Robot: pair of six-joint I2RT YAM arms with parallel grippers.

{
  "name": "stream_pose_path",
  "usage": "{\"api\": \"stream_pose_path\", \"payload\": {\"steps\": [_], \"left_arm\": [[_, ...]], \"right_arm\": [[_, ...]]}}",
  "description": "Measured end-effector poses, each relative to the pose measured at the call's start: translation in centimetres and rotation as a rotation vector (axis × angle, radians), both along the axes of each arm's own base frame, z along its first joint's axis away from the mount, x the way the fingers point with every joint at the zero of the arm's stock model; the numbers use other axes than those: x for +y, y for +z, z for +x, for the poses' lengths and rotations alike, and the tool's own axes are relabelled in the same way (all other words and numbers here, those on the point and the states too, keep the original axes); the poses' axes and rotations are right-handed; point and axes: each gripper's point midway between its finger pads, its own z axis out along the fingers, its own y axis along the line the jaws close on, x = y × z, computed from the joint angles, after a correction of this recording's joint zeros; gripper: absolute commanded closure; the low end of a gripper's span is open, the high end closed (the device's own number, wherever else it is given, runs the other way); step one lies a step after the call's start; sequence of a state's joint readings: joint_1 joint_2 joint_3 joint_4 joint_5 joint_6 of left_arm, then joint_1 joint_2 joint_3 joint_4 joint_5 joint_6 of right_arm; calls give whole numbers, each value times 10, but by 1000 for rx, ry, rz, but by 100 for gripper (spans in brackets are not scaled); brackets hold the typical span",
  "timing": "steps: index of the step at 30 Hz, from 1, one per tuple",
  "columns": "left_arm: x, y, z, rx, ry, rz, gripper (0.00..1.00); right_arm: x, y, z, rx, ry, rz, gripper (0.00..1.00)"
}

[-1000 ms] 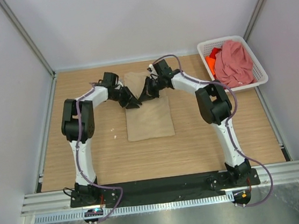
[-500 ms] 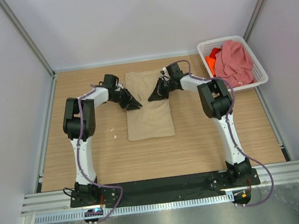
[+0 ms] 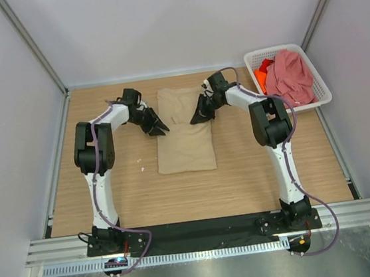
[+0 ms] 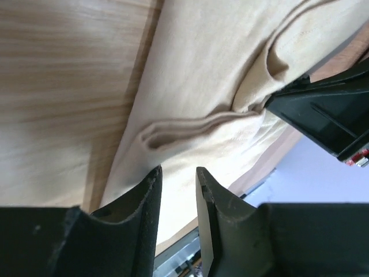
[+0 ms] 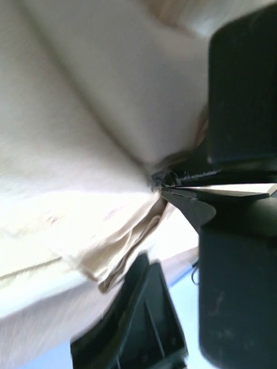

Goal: Fold and stack the t-shirts
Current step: Fold the tshirt

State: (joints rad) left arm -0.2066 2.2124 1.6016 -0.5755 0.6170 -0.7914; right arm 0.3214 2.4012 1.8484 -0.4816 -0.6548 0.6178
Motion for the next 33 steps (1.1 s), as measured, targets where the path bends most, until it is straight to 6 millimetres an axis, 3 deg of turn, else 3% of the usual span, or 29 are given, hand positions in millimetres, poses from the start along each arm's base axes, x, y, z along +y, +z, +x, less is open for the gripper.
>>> {"api": "stream_pose_path", "payload": {"steps": [5,6,9,10,13,17,20,25,28,33], "left_arm": [[12,30,-5,-69,-25,41,67],[14,38,-7,-88,-30,47,65],[22,60,-22,-143,-55,74,54],[25,65,-28,-157,-60,89,48],[35,70,-49,-173,-81,130,43],[45,55,-68,-139,-99,177,42],[51,36,-84,-90,-114,203,42],[57,10,-113,-9,-131,217,42],[60,-5,-133,47,-140,222,42],[55,-10,-146,67,-156,219,46]], "right_arm": [[-18,6,-1,-14,-1,-103,73],[-22,8,-1,-18,1,-123,62],[-35,20,-6,-33,12,-192,44],[-39,25,-9,-39,19,-215,42],[-53,47,-21,-66,36,-268,37],[-68,71,-54,-85,50,-287,37],[-77,72,-92,-50,57,-279,37],[-86,38,-160,74,66,-258,38],[-86,16,-189,147,82,-267,39],[-77,4,-202,148,99,-267,41]]}}
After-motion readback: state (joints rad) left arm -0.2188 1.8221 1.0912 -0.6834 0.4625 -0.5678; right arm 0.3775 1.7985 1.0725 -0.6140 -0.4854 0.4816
